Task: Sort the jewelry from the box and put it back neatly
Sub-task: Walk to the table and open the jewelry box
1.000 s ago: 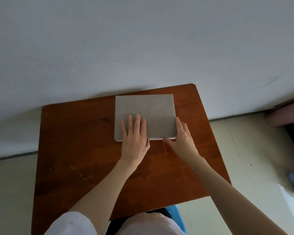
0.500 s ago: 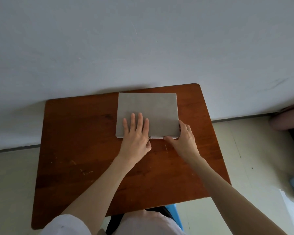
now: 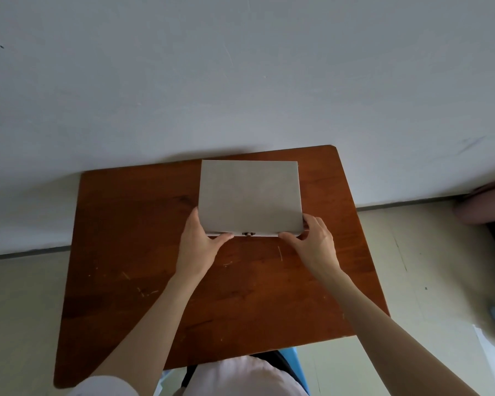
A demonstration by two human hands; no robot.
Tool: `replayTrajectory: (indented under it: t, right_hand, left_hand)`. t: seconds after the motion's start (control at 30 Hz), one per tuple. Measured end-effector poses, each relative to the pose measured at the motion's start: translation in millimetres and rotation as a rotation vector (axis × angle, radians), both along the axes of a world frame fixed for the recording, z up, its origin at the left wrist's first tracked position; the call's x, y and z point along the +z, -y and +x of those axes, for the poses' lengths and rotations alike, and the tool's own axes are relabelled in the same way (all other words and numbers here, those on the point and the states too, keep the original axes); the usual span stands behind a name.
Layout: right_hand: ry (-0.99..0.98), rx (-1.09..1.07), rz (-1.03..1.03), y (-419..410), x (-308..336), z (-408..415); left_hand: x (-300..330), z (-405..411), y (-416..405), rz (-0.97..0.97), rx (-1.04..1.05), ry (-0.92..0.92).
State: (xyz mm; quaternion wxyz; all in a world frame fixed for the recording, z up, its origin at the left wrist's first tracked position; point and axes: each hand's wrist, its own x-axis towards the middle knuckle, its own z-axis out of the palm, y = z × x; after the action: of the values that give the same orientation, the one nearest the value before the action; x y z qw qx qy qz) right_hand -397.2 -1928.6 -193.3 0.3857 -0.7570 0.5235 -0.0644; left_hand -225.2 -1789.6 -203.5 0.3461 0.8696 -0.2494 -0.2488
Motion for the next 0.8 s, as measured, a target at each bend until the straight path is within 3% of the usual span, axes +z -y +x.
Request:
replayTrajectory:
  t: [0.43, 0.8]
  right_hand:
    - [0.251, -0.079, -0.181, 39.5, 59.9, 39.9]
    - [0.397, -0.059, -0.105, 89.4, 51.8, 78.9]
  left_hand:
    - [78.8, 31.0, 43.5, -0.403, 0.083, 0.019]
    - [69.3, 74.8, 88.8, -0.425, 0.056, -0.082]
